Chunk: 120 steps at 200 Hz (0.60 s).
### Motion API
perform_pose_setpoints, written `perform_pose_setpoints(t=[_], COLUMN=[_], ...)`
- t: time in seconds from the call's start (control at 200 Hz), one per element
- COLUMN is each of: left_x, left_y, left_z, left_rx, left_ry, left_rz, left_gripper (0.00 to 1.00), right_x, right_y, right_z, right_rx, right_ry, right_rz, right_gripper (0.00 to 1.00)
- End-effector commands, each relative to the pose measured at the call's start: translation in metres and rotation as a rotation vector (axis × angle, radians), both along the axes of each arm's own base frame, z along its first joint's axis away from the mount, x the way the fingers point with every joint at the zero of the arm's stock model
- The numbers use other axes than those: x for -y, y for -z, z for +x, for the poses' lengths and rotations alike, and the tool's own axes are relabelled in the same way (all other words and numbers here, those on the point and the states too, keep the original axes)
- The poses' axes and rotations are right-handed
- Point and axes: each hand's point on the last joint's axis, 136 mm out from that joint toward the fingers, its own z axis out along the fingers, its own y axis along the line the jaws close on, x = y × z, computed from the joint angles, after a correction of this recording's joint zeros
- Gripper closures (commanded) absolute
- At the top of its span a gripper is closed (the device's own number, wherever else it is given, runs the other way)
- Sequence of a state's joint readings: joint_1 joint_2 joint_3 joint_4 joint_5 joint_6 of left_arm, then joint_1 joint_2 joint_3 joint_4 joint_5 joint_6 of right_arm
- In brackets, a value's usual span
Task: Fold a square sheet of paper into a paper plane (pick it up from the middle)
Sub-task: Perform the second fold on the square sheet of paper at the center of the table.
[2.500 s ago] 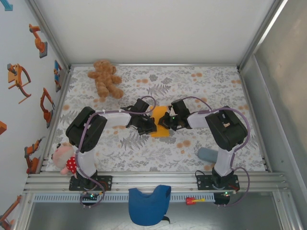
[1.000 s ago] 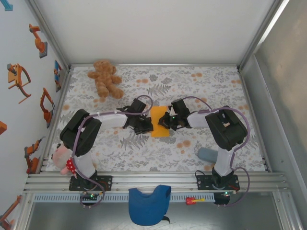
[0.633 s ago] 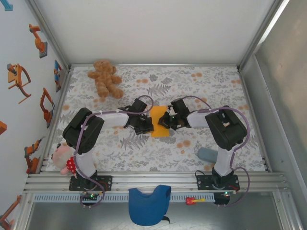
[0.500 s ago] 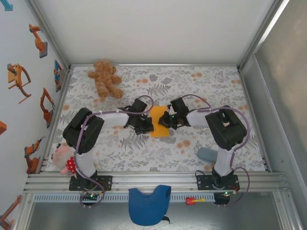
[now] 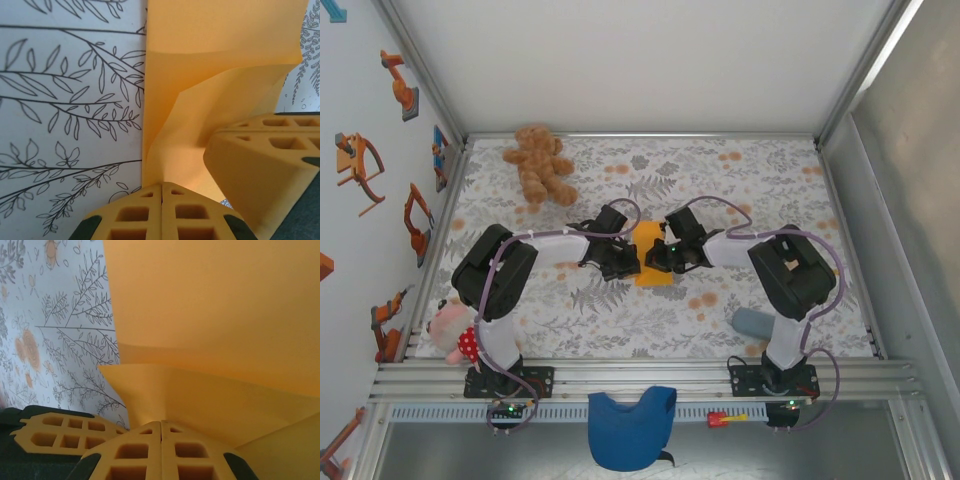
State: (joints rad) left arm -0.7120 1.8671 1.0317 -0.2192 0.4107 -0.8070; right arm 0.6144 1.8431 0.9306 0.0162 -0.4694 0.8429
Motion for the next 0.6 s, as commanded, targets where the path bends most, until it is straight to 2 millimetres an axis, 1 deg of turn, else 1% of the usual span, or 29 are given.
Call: perform_pose_setpoints(t=[0.0, 0.035, 0.125, 0.23, 0.311, 0.451, 0.531, 0.596], left_x=[-0.028, -0.030, -0.033, -0.036, -0.037, -0.035, -0.031, -0.025], left_y=[0.031, 0.032, 0.033, 0.036, 0.038, 0.035, 0.031, 0.021], left_z=[-0.022, -0.023, -0.026, -0.028, -0.030, -0.029, -0.026, -0.019], left_rx=[-0.106, -0.110, -0.119, -0.130, -0.138, -0.131, -0.122, -0.098], left_ry=[-0.017, -0.018, -0.022, -0.025, -0.024, -0.017, -0.012, -0.007], left_rz=[0.144, 0.150, 0.161, 0.167, 0.168, 0.158, 0.144, 0.117], left_gripper=[1.00, 1.00, 1.00, 1.00, 1.00, 1.00, 1.00, 1.00], right_x=[0.006, 0.008, 0.020, 0.041, 0.058, 0.082, 0.083, 0.081], right_y=[0.014, 0.016, 0.024, 0.031, 0.031, 0.022, 0.012, -0.002], right_z=[0.002, 0.003, 0.010, 0.024, 0.038, 0.061, 0.068, 0.070], right_rx=[0.006, 0.004, -0.003, -0.008, -0.002, 0.026, 0.044, 0.071], right_ry=[0.007, 0.011, 0.044, 0.097, 0.140, 0.190, 0.190, 0.183], right_rz=[-0.042, -0.051, -0.076, -0.090, -0.080, -0.070, -0.057, -0.041], right_gripper=[1.00, 1.00, 1.00, 1.00, 1.00, 1.00, 1.00, 1.00])
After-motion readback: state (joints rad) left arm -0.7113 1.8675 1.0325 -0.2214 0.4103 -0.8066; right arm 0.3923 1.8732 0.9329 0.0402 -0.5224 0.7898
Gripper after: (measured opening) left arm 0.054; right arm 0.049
